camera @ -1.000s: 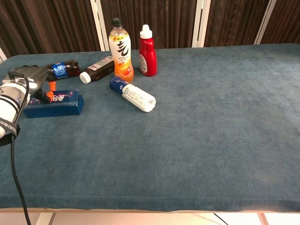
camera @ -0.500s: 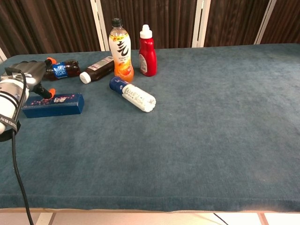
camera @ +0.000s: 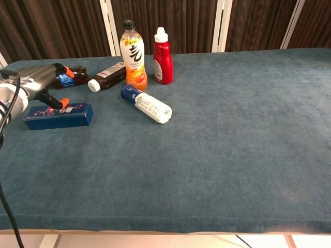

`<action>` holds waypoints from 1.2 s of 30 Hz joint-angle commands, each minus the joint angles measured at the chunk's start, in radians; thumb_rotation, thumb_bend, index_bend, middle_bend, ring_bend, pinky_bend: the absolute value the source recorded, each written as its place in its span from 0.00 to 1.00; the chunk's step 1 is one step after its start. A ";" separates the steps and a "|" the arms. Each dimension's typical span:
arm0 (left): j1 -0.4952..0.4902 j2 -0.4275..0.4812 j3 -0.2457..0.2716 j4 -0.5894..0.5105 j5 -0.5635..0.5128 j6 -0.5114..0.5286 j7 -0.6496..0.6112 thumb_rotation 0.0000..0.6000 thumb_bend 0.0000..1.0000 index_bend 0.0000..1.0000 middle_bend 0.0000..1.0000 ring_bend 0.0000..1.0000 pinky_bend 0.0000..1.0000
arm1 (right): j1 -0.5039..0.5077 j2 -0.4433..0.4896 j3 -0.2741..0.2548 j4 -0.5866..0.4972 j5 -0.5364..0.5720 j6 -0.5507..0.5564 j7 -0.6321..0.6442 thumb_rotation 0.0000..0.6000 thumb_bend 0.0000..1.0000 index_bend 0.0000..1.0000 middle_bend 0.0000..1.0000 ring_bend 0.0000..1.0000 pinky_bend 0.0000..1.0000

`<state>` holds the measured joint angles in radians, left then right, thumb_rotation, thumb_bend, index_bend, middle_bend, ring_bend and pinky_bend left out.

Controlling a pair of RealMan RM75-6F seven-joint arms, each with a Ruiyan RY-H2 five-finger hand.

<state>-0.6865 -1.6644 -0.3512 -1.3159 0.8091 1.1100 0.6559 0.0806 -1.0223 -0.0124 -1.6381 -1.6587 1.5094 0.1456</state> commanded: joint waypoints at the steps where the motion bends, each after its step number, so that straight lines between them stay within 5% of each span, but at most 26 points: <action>1: 0.003 0.086 0.026 -0.131 -0.110 -0.032 0.107 1.00 0.35 0.10 0.00 0.00 0.00 | 0.001 -0.001 0.000 -0.001 0.000 -0.002 -0.002 1.00 0.15 0.00 0.00 0.00 0.00; 11: -0.042 0.072 0.058 -0.074 -0.223 -0.069 0.146 1.00 0.35 0.02 0.00 0.00 0.00 | -0.002 0.001 0.001 0.000 0.002 0.005 0.002 1.00 0.15 0.00 0.00 0.00 0.00; 22: -0.068 0.031 0.069 0.036 -0.236 -0.071 0.103 1.00 0.37 0.35 0.00 0.00 0.00 | -0.002 0.000 0.002 0.000 0.004 0.004 0.002 1.00 0.14 0.00 0.00 0.00 0.00; 28: -0.072 0.031 0.074 0.038 -0.225 -0.072 0.079 1.00 0.37 0.43 0.00 0.00 0.00 | 0.000 -0.001 0.002 -0.001 0.006 -0.002 -0.005 1.00 0.15 0.00 0.00 0.00 0.00; 36: -0.056 0.056 0.079 -0.010 -0.161 -0.057 0.004 1.00 0.35 0.00 0.00 0.00 0.00 | 0.000 -0.002 0.002 -0.002 0.005 -0.002 -0.008 1.00 0.15 0.00 0.00 0.00 0.00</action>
<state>-0.7489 -1.6178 -0.2745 -1.3105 0.6273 1.0467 0.6800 0.0804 -1.0243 -0.0103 -1.6401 -1.6539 1.5078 0.1377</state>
